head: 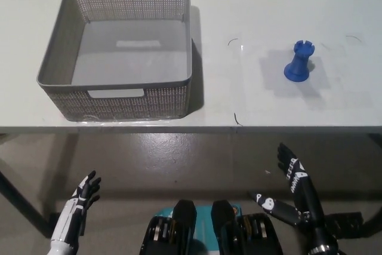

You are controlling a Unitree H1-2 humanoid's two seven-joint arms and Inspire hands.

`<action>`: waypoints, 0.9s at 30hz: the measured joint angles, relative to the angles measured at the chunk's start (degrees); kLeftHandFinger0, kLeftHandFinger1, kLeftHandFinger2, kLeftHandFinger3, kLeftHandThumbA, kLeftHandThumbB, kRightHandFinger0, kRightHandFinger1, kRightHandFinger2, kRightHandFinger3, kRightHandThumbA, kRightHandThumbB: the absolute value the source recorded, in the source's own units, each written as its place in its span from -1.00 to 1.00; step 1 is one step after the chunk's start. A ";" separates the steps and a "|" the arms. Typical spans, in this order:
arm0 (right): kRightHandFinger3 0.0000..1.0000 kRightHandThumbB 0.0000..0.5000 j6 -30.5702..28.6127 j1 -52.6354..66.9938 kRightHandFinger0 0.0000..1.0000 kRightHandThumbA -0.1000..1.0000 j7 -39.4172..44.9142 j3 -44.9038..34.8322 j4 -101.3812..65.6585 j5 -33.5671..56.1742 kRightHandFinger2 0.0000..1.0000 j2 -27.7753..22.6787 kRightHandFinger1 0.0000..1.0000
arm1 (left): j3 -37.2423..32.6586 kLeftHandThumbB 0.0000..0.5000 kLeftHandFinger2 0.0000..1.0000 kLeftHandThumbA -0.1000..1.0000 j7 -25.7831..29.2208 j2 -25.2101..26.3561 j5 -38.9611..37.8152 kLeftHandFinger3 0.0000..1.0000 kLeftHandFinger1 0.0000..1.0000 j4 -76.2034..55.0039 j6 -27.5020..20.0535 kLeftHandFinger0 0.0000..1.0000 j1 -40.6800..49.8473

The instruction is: Use the right hand to pick up a chess pieces and put it into a container on the left hand side

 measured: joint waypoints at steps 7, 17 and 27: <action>1.00 -0.50 -0.60 6.17 1.00 0.86 -2.06 -2.64 -8.65 -0.55 1.00 1.83 1.00 | -0.03 -0.18 1.00 1.00 -0.80 -0.02 -0.28 1.00 1.00 -0.02 -0.38 1.00 -0.81; 1.00 -0.43 -0.98 6.05 1.00 0.83 -7.73 -3.73 -21.02 -3.19 1.00 6.06 1.00 | 0.02 -0.24 1.00 1.00 -1.45 -0.12 -0.83 1.00 1.00 0.03 -0.57 1.00 -0.75; 1.00 -0.08 0.22 -5.93 1.00 0.73 -11.43 -7.55 -21.66 -8.81 1.00 3.00 1.00 | 0.04 -0.35 1.00 1.00 -1.74 -0.15 -0.99 1.00 1.00 0.54 -0.90 1.00 -0.57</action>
